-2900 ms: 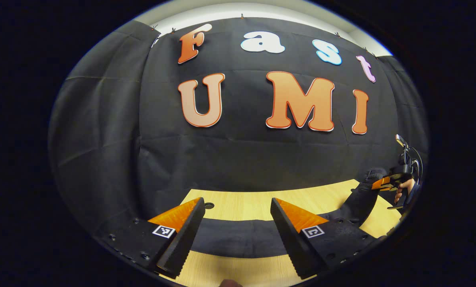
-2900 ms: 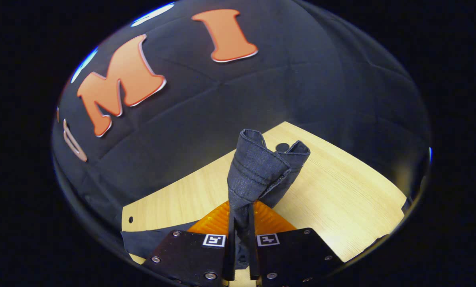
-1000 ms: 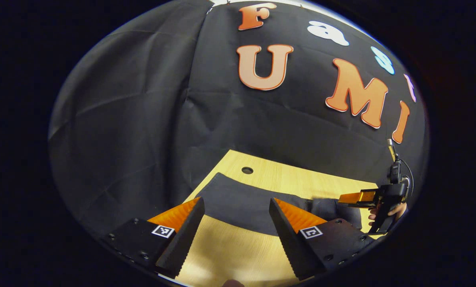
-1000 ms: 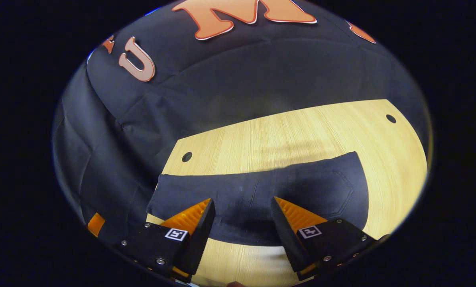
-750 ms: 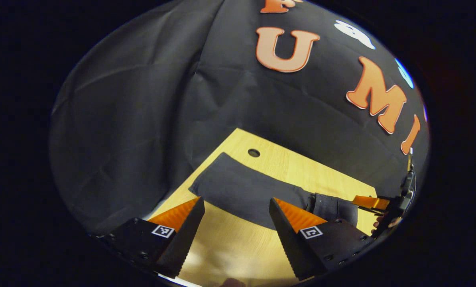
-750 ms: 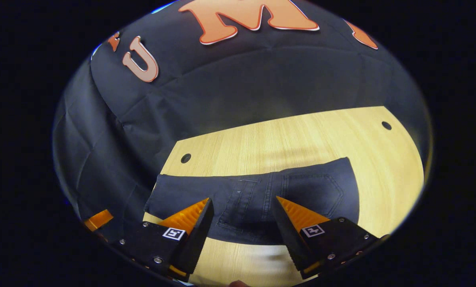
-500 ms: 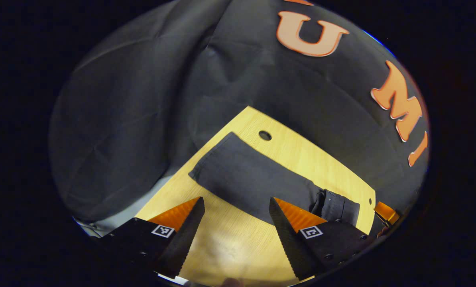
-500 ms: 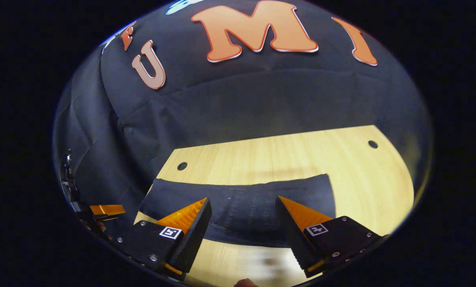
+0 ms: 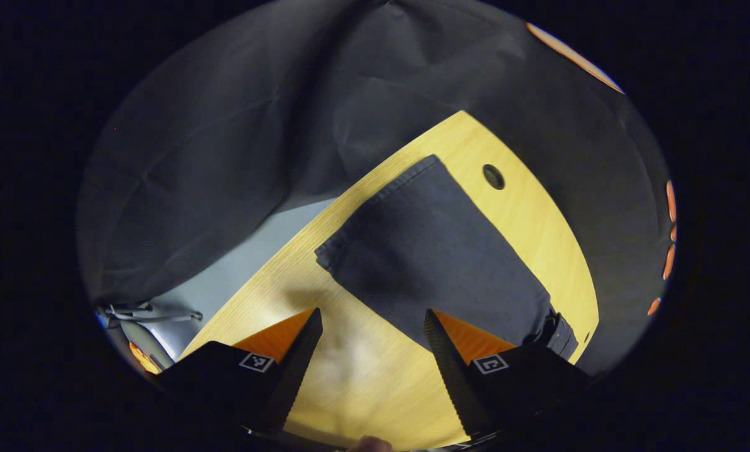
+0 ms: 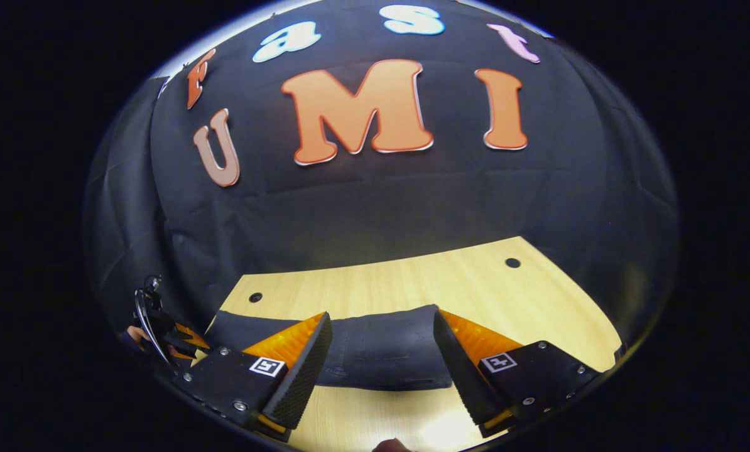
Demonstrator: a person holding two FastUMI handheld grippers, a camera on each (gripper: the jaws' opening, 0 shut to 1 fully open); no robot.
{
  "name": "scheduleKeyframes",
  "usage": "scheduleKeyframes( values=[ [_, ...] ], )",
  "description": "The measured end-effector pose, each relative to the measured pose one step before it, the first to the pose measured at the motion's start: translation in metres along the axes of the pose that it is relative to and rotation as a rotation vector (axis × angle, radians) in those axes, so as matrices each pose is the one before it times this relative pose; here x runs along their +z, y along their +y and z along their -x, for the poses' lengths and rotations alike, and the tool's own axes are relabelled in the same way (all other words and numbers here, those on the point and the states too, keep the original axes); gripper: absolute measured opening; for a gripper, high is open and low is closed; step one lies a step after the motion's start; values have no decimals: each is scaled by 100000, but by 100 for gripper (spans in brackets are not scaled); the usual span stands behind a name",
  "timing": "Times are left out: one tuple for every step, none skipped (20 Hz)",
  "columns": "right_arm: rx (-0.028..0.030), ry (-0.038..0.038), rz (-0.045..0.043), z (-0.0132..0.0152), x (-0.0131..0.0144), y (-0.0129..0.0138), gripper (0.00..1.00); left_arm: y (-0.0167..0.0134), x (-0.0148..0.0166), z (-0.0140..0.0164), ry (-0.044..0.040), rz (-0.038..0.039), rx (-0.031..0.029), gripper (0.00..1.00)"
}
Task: Grasp the waist and the cuffs of the jeans and fold them to make the two legs overlap; first hold the waist and fold one-third of the jeans toward the cuffs, then hold the cuffs and fold the remaining one-third in the same direction to finish folding.
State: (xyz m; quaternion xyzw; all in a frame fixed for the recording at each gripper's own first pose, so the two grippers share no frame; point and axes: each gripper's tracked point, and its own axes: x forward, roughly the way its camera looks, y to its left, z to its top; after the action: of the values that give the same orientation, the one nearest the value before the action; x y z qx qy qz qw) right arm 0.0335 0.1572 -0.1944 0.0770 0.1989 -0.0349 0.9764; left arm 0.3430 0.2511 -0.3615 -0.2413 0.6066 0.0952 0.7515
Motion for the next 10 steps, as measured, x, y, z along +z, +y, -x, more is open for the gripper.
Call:
scheduleKeyframes(
  values=[
    [-2700, -1215, -645, 854, 313, -1212, 98, 104, 157, -62, 472, -137, 2369, 98],
    [-2618, -1495, -180, 835, 548, -1129, 98, 237, -62, -160, 1100, -441, 2438, 99],
    [-2585, -1637, 438, 565, 386, -996, 98, 90, 236, -30, 87, -862, 2453, 99],
    [-2344, -1755, 995, 459, 464, -828, 98, 388, 259, 32, 562, -1114, 2832, 98],
    [-2372, -2210, 1342, 241, 609, -703, 98, 255, 129, -14, 675, -728, 2886, 98],
    [-1814, -1462, 1333, 117, 540, -634, 98, 137, 83, -211, 980, -571, 2812, 99],
    [-876, -1250, 821, 332, 479, -449, 98, 48, 226, -473, 521, -371, 2260, 98],
    [-59, -1041, 366, 196, 401, -118, 98, -2, -61, -659, 1042, -338, 1747, 98],
    [829, -594, 55, 51, 372, 175, 98, -18, -229, -394, 1910, 806, 1084, 98],
    [567, 151, 192, 30, 265, 126, 98, -247, -603, -421, 2675, 1759, 77, 98]
  ],
)
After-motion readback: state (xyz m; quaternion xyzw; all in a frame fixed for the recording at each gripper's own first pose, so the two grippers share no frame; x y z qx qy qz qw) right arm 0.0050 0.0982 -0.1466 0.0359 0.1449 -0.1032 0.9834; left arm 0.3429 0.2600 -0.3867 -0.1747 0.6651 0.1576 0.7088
